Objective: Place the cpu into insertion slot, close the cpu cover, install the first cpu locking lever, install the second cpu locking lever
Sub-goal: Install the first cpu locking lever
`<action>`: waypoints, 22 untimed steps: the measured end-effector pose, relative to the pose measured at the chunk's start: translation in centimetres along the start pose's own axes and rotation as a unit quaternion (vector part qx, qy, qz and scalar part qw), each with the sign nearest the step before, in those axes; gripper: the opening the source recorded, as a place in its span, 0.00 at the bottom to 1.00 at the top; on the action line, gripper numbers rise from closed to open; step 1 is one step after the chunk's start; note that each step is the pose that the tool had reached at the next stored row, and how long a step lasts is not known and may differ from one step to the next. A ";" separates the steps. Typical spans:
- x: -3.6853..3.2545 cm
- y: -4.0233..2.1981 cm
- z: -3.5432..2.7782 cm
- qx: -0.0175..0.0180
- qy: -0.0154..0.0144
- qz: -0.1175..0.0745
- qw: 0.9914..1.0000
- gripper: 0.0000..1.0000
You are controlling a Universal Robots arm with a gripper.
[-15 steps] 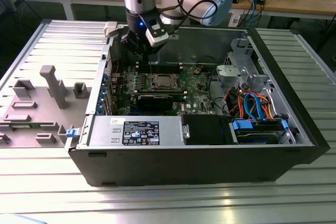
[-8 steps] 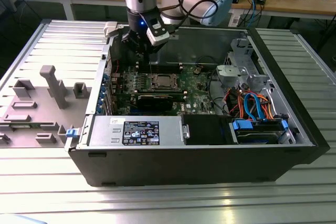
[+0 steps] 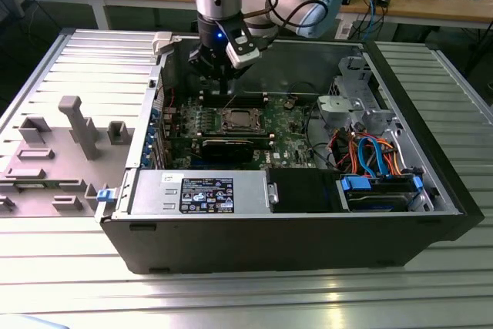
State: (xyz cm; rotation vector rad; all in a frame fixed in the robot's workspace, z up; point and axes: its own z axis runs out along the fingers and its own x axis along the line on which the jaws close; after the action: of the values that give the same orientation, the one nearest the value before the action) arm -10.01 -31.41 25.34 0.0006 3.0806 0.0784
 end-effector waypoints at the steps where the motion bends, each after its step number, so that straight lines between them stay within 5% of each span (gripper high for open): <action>1: -0.01 0.00 0.01 -0.001 0.000 0.000 1.000 0.11; 8: -0.64 0.01 0.33 -0.002 0.000 0.001 1.000 0.11; 22: -1.01 0.29 0.86 0.000 0.002 0.009 1.000 0.11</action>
State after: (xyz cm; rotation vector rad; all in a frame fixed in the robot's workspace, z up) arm -8.95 -31.08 24.56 0.0296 3.0851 0.0786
